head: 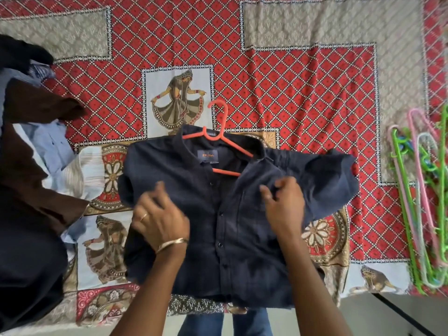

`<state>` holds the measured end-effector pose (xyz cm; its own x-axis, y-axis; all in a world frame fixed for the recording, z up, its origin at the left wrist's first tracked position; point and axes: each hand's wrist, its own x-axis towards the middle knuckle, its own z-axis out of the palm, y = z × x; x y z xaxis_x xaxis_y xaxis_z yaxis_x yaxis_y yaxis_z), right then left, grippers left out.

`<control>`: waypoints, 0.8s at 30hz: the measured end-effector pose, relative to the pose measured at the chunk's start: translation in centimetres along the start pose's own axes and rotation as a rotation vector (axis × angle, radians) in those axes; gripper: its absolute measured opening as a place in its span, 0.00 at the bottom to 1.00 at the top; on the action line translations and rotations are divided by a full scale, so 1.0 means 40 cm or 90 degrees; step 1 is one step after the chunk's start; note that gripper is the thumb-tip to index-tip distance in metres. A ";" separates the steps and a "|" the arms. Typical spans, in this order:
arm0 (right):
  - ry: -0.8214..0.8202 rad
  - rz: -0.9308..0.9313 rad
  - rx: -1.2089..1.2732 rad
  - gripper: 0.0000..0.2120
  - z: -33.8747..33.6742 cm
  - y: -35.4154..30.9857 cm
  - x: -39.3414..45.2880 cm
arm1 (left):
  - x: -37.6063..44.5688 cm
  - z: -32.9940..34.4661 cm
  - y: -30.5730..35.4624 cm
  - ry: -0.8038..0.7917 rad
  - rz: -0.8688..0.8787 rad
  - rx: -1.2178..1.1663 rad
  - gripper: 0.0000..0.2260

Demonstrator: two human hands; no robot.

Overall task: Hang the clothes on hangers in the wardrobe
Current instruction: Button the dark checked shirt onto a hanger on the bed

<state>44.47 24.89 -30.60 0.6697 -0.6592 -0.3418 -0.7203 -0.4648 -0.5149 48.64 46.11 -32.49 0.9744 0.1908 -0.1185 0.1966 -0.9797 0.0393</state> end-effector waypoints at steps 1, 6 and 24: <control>-0.038 0.008 0.048 0.15 0.013 -0.032 0.017 | 0.018 0.005 0.023 0.016 0.092 -0.022 0.22; -0.033 0.092 0.084 0.27 0.068 -0.128 0.109 | 0.176 0.023 0.181 0.042 0.247 -0.050 0.11; -0.034 -0.060 0.154 0.12 0.063 -0.057 0.169 | 0.432 0.053 0.297 -0.052 0.642 0.212 0.10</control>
<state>51.08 22.98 -33.72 0.7447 -0.5847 -0.3218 -0.5947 -0.3627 -0.7174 67.57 37.63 -36.19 0.6580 -0.7106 -0.2490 -0.7487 -0.6527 -0.1160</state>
